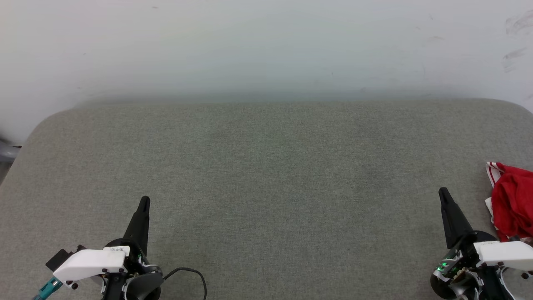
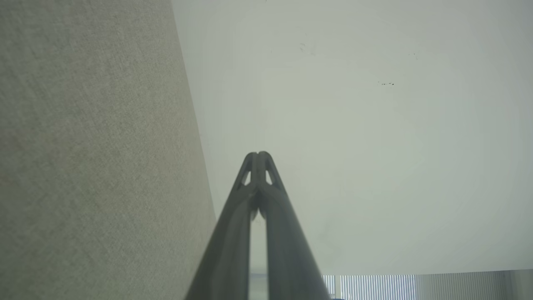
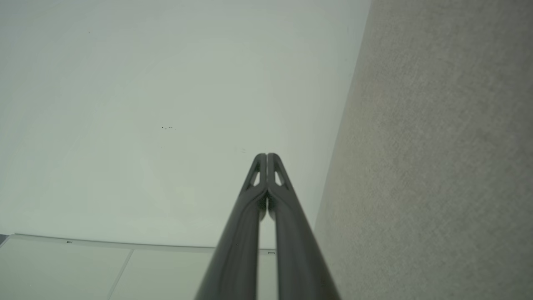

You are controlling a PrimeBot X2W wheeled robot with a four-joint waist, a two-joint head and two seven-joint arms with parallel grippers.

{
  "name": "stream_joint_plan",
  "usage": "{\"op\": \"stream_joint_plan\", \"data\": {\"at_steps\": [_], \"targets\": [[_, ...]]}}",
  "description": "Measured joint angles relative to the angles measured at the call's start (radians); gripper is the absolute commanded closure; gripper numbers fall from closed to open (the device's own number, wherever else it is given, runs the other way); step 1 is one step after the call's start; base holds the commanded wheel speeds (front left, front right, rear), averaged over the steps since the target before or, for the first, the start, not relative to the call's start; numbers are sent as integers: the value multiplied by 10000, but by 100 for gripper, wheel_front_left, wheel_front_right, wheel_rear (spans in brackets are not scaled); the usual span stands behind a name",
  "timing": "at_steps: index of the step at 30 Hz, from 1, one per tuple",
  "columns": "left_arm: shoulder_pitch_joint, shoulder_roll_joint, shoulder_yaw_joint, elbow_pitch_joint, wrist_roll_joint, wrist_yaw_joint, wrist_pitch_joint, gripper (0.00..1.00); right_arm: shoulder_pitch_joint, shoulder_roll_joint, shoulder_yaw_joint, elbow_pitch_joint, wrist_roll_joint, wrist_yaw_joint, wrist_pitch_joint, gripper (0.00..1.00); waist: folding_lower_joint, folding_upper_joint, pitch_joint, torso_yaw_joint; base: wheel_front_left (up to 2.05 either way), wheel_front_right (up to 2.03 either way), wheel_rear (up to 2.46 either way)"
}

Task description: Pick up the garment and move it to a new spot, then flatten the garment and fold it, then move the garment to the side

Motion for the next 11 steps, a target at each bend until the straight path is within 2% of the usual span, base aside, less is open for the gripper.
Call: {"op": "stream_joint_plan", "data": {"at_steps": [11], "targets": [[-2,0,-2,0,-6,0,0,100,-1,10,-13,2,-2,0,4,100,-1,0,0,0,0,0,0]]}}
